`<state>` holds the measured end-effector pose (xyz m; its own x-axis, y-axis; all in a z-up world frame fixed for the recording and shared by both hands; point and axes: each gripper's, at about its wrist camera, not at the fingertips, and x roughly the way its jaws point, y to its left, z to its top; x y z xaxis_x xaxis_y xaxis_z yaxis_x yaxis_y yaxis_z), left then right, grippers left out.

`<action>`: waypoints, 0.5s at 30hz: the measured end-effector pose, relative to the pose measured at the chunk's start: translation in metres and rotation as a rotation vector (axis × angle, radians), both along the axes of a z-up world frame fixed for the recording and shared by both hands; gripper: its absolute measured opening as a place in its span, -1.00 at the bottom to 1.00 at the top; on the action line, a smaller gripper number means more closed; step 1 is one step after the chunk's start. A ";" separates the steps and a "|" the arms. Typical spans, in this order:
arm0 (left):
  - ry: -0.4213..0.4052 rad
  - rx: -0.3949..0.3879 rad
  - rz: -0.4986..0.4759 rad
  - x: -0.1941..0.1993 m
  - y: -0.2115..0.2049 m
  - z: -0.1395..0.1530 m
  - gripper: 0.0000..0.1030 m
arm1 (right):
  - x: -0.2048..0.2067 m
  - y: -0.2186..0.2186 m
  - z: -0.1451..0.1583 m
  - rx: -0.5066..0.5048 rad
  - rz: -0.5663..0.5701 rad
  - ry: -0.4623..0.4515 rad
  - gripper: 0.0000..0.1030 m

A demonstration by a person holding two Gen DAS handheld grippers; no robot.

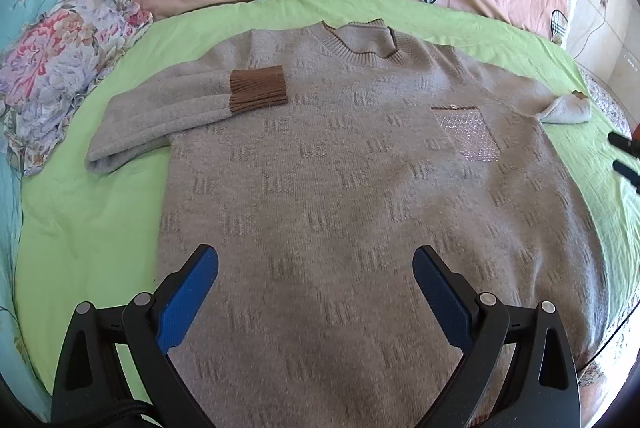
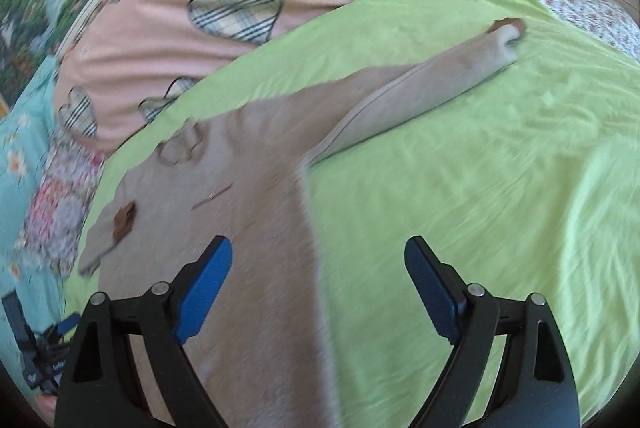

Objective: Fold small clothes
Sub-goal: 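Grasp the brown cuff of the sleeve with the right gripper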

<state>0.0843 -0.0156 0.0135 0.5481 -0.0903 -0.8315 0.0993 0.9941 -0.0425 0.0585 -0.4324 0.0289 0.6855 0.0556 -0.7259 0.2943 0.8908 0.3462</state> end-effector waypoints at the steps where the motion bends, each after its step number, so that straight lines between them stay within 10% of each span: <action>1: 0.008 0.002 -0.001 0.003 -0.002 -0.002 0.91 | 0.004 -0.009 0.004 -0.002 -0.020 0.009 0.61; 9: 0.055 0.007 -0.001 0.027 -0.011 -0.010 0.91 | 0.053 -0.063 0.027 -0.045 -0.135 0.042 0.10; 15: 0.071 0.013 0.009 0.044 -0.016 -0.013 0.91 | 0.112 -0.132 0.025 -0.083 -0.259 0.084 0.09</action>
<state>0.1281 -0.0312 0.0004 0.4882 -0.0740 -0.8696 0.0871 0.9956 -0.0358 0.1703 -0.5639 0.0541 0.6062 -0.1751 -0.7758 0.5402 0.8066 0.2401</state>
